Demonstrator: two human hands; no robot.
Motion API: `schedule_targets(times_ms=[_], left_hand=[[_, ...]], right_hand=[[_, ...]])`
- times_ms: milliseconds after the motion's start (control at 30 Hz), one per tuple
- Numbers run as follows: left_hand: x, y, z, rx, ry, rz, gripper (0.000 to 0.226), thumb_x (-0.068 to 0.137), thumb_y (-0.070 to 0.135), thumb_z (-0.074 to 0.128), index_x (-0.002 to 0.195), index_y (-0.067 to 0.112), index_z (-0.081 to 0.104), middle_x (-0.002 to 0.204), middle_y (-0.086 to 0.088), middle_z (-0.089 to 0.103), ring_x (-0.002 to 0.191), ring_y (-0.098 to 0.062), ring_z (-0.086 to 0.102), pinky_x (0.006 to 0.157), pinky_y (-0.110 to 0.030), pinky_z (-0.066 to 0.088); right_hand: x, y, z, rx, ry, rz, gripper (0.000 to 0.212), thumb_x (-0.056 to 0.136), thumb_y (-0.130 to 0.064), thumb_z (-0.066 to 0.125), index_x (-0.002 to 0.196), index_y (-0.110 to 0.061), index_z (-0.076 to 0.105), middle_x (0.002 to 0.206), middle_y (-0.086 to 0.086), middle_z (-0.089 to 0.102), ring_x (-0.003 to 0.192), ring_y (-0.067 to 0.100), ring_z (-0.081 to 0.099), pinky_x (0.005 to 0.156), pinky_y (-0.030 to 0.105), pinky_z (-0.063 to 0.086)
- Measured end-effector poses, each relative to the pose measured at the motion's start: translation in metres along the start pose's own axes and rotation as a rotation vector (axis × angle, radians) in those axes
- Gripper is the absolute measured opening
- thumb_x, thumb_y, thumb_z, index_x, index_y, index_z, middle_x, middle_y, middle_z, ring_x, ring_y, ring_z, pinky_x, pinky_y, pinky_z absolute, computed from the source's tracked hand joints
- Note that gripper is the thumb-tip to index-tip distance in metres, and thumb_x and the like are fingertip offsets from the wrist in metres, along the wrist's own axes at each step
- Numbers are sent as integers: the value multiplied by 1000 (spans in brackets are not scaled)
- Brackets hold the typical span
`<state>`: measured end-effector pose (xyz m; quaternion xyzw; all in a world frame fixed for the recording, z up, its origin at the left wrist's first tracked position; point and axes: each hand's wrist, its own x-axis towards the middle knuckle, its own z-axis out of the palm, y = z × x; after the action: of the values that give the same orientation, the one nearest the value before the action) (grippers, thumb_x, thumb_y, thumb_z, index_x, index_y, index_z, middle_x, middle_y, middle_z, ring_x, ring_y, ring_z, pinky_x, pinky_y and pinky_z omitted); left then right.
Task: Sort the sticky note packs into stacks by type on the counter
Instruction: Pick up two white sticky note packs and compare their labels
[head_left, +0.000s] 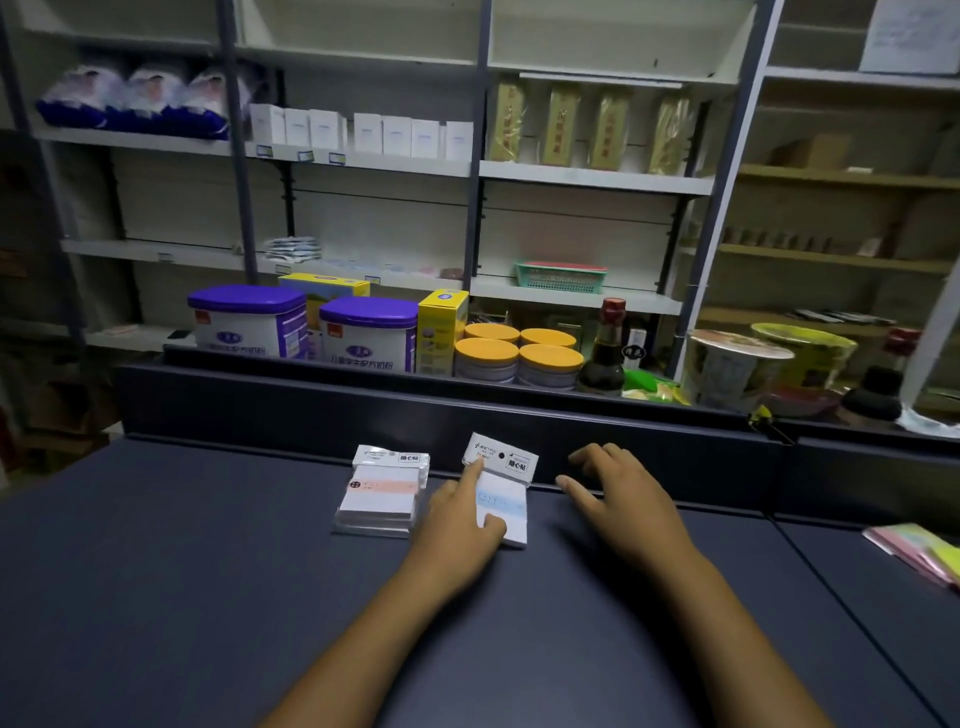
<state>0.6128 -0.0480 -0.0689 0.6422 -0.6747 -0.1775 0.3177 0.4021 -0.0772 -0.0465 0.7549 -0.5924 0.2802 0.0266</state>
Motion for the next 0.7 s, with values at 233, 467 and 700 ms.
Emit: schedule_targets(times_ms=[233,467,700], left_hand=[[-4,-7,5,260,21,92,51,95,38,40,144,27,41,132,-2,37,126,-22,29,110,-33,22],[-11,-4,2,319,98,160,41,96,38,43,133,22,48,131,-1,38,124,-21,39,112,-34,22],[-23,35,-17,399,85,332,34,95,43,46,125,26,50,127,6,51,120,-17,48,99,-34,36]], right_hand=[[-2,2,3,5,-23,-1,34,93,-54,54,120,-32,56,106,-14,52,103,6,52,80,26,47],[-14,4,-1,-21,-117,43,32,94,-49,57,121,-31,55,112,-16,53,110,7,52,85,31,51],[-48,17,-38,-145,-157,69,44,94,-54,53,130,-30,49,126,-11,52,117,10,50,90,31,51]])
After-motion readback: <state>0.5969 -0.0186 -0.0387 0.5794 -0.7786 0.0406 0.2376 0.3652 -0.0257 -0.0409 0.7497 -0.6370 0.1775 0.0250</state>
